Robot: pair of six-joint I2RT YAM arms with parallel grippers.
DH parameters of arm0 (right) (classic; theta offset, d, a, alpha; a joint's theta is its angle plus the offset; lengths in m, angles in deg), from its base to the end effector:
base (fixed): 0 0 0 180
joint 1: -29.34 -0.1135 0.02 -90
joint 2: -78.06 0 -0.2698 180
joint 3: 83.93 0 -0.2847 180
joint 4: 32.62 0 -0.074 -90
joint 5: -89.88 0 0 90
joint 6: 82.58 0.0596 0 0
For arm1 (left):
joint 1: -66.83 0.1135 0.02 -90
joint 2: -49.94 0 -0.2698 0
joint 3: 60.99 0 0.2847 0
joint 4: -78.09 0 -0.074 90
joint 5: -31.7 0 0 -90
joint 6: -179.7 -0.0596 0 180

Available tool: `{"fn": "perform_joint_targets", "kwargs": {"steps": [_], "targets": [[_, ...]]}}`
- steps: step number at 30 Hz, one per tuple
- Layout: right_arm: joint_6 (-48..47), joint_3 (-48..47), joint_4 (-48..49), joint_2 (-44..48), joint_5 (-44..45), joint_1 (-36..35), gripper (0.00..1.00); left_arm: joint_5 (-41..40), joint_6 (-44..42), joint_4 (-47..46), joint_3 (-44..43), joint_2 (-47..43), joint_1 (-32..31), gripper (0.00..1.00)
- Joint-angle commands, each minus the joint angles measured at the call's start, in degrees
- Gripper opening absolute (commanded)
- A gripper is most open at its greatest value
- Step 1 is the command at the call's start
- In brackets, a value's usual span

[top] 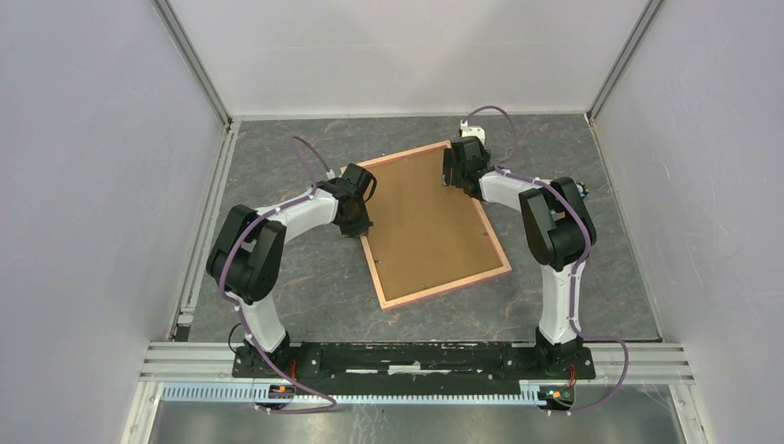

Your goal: Put the photo into the frame

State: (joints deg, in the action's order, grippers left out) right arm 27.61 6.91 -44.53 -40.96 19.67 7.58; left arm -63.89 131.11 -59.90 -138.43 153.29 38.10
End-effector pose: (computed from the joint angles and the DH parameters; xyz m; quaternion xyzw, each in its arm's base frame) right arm 0.4670 0.1647 0.1210 0.0579 0.9000 -0.0024 0.4320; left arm 0.3435 -0.1817 0.1281 -0.1175 0.9733 -0.0707 0.1840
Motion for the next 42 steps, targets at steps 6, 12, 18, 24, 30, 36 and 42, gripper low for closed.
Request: {"fn": "perform_joint_targets", "kwargs": {"steps": [6, 12, 18, 24, 30, 36, 42], "targets": [[-0.31, -2.37, -2.55, -1.58, 1.95, -0.3, 0.74, 4.52, -4.09, 1.79, 1.62, 3.67, -2.47, 0.02], [-0.67, -3.09, -3.31, -2.15, 1.67, -0.22, 0.74, 4.49, -4.1, 1.75, 1.56, 3.6, -2.49, 0.02], [-0.79, -4.22, -4.41, -3.05, 1.7, -0.26, 0.73, 4.44, -4.13, 1.79, 1.62, 3.61, -2.51, 0.02], [-1.32, -3.75, -5.08, -2.57, 1.33, -0.18, 0.65, 4.36, -4.15, 1.88, 1.6, 3.56, -2.42, 0.02], [-2.74, -2.48, -4.9, -1.36, 0.73, -0.12, 0.55, 4.27, -4.17, 1.88, 1.62, 3.52, -2.21, 0.02], [-3.19, -1.03, -3.83, -0.63, -0.12, 0.4, 0.47, 4.35, -4.16, 1.88, 1.6, 3.49, -2.12, 0.02], [-3.33, -1.19, -3.33, -1.32, -1.45, 0.71, 0.4, 4.44, -4.15, 1.88, 1.64, 3.33, -2.12, 0.02]]}}
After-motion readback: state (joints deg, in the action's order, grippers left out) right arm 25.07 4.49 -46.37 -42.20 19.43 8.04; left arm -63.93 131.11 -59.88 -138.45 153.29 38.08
